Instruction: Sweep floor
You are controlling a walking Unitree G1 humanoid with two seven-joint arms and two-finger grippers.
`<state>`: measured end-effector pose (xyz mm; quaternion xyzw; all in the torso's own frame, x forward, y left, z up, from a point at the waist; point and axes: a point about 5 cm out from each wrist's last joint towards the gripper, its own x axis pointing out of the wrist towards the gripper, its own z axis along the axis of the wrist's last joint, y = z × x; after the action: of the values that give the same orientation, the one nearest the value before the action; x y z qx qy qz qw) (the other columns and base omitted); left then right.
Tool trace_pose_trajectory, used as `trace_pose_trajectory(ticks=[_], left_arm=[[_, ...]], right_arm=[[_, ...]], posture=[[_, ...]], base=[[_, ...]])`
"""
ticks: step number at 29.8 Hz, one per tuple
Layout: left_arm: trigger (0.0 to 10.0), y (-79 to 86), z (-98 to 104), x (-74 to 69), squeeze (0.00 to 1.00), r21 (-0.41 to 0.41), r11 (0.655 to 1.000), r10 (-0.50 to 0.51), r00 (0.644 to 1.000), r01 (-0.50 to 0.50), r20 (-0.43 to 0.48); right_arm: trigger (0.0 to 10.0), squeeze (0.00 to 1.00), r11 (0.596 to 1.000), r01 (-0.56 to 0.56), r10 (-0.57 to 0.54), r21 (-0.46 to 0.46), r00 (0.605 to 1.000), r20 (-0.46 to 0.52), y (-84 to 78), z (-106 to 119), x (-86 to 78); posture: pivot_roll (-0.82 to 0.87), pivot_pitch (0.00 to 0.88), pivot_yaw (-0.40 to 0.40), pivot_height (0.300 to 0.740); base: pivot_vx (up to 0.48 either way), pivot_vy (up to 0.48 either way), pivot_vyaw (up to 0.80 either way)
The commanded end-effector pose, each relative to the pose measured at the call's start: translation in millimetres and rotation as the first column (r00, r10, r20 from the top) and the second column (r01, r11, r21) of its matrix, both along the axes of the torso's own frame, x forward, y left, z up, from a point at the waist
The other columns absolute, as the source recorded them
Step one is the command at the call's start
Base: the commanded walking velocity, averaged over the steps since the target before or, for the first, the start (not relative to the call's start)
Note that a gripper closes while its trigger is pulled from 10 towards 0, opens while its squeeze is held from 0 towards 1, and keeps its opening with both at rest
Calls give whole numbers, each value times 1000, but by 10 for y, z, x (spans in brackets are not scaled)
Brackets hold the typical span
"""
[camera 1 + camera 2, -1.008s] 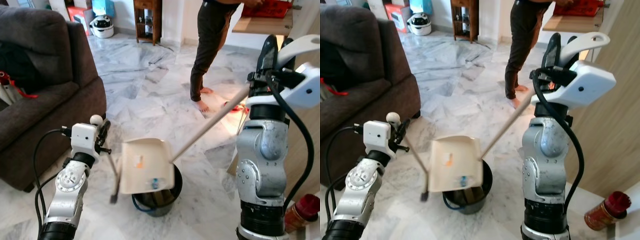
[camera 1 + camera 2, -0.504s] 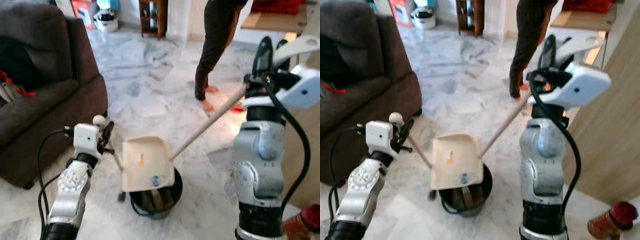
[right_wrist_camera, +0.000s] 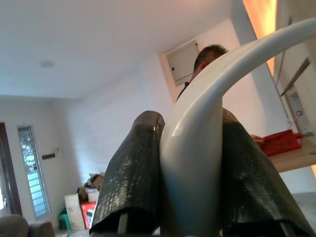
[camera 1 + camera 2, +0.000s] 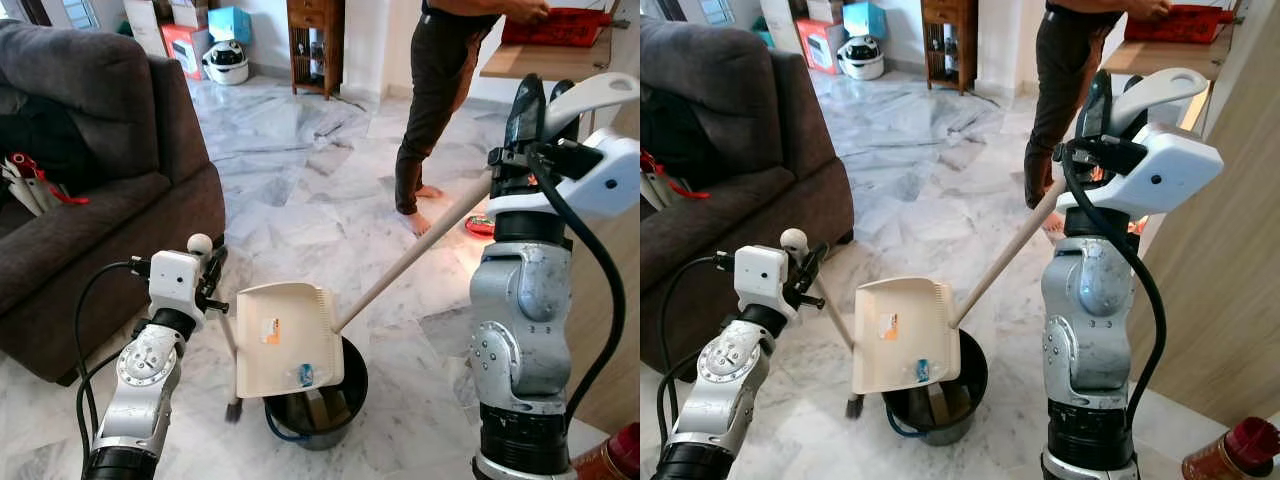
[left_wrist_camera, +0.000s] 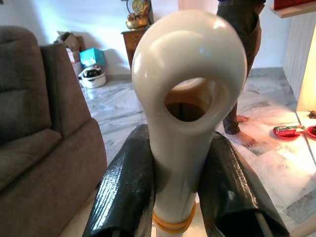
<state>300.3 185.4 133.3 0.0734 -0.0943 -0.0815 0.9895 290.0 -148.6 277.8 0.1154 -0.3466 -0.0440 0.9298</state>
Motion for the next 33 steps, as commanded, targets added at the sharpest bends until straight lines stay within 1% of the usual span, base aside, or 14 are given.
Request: trace_pose_trajectory(ticks=[1, 8, 19, 24, 26, 29, 33], left_arm=[[10000, -4, 178, 17, 0, 4, 1000, -8, 997, 8, 79], [10000, -16, 183, 19, 0, 2, 1000, -10, 997, 10, 81], [10000, -21, 183, 14, 0, 1, 1000, -16, 997, 16, 80], [10000, -28, 185, 11, 0, 0, 1000, -20, 997, 20, 80], [10000, -27, 185, 8, 0, -1, 1000, -22, 997, 22, 79], [10000, -29, 186, 6, 0, -1, 1000, -23, 997, 23, 79], [10000, -31, 189, 3, 0, -2, 1000, -25, 997, 25, 79]], right_arm=[[10000, 0, 1000, -11, 10, 25, 997, 73, 7, 132, -58], [10000, 0, 1000, -15, 13, 21, 997, 70, 8, 131, -54], [10000, 0, 998, -62, 62, 5, 996, 69, 84, 127, -56], [10000, 0, 993, -120, 120, -3, 989, 86, 184, 145, -74], [10000, 0, 988, -152, 153, -15, 984, 97, 260, 157, -84], [10000, 0, 986, -164, 165, -16, 981, 105, 287, 168, -91], [10000, 0, 977, -196, 206, -79, 968, 142, 429, 208, -130]], posture=[[-20, 9, 45, 740], [-17, 12, 46, 740], [-17, 19, 47, 740], [-16, 20, 48, 740], [-16, 20, 48, 740], [-13, 24, 48, 740], [-13, 25, 49, 740]], base=[[262, 0, 0], [264, 0, 0], [0, 0, 0], [0, 0, 0], [0, 0, 0], [0, 0, 0], [0, 0, 0]])
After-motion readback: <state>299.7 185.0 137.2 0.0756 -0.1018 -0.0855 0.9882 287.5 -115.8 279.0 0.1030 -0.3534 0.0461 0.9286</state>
